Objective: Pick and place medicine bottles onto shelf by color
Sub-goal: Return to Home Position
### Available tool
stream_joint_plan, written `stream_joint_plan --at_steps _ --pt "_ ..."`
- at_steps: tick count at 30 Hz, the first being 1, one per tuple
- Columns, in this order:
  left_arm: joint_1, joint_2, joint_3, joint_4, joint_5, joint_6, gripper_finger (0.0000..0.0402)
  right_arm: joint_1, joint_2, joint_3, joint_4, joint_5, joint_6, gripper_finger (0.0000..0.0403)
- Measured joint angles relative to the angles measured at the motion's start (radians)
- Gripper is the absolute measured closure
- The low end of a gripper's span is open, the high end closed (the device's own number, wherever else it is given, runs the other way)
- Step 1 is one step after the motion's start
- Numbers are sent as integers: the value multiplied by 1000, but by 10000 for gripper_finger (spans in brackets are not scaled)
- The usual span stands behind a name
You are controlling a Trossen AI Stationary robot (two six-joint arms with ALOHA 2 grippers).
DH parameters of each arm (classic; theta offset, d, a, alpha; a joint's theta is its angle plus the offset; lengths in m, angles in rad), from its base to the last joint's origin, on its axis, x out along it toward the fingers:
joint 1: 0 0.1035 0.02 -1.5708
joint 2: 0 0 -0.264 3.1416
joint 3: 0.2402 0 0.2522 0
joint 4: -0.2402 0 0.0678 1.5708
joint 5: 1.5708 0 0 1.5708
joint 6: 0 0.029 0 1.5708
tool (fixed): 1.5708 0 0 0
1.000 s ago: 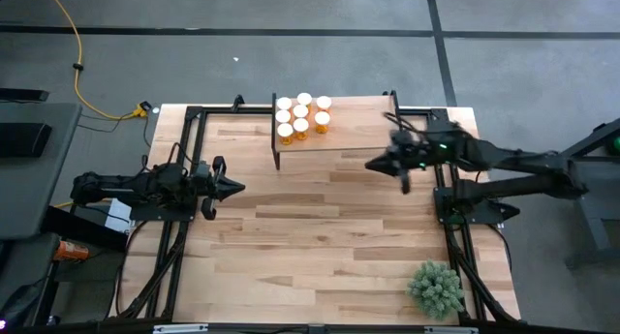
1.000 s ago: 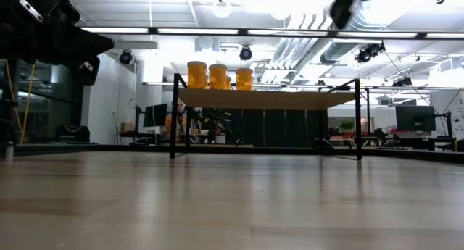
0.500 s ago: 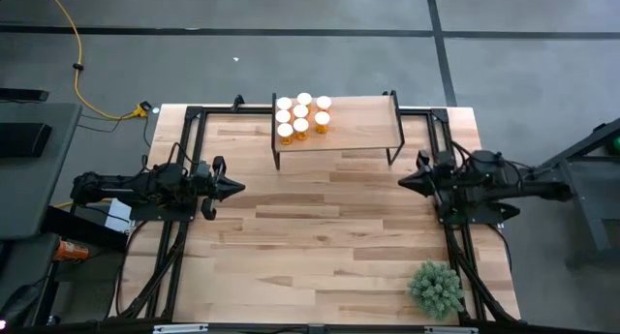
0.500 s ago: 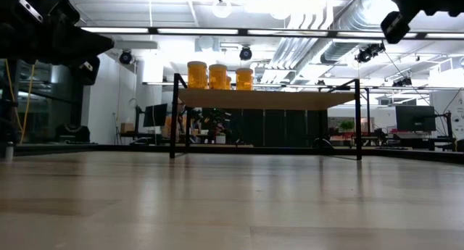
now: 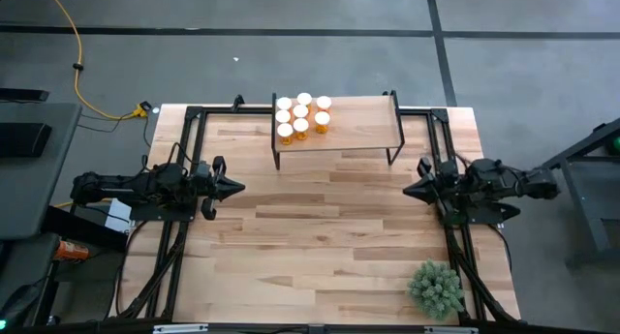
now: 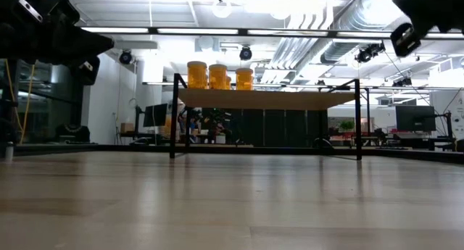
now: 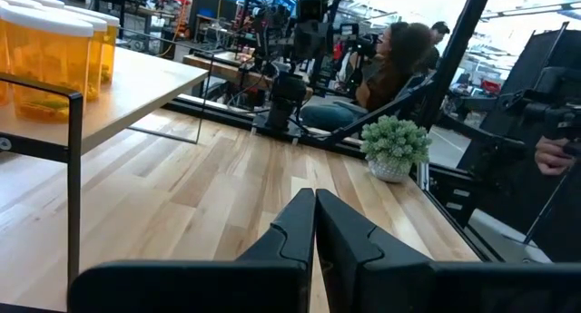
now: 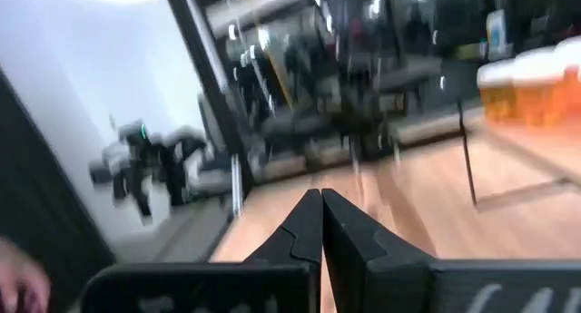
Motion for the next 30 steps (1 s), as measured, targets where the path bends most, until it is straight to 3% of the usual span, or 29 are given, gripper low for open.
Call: stream_joint_plan --at_steps 6,12,17,26,30 --pt "0 3 1 5 -6 0 398 -6 0 -14 -43 -49 -51 403" --pt "0 5 1 3 -23 0 398 -7 2 -141 124 -65 -53 403" --pt "0 5 1 3 -24 0 398 -8 2 -205 151 -73 -52 403" --pt "0 5 1 3 -26 0 398 -22 2 -206 126 -49 -237 403" --pt "0 5 1 3 -26 0 398 -26 5 -206 124 -47 -235 403"
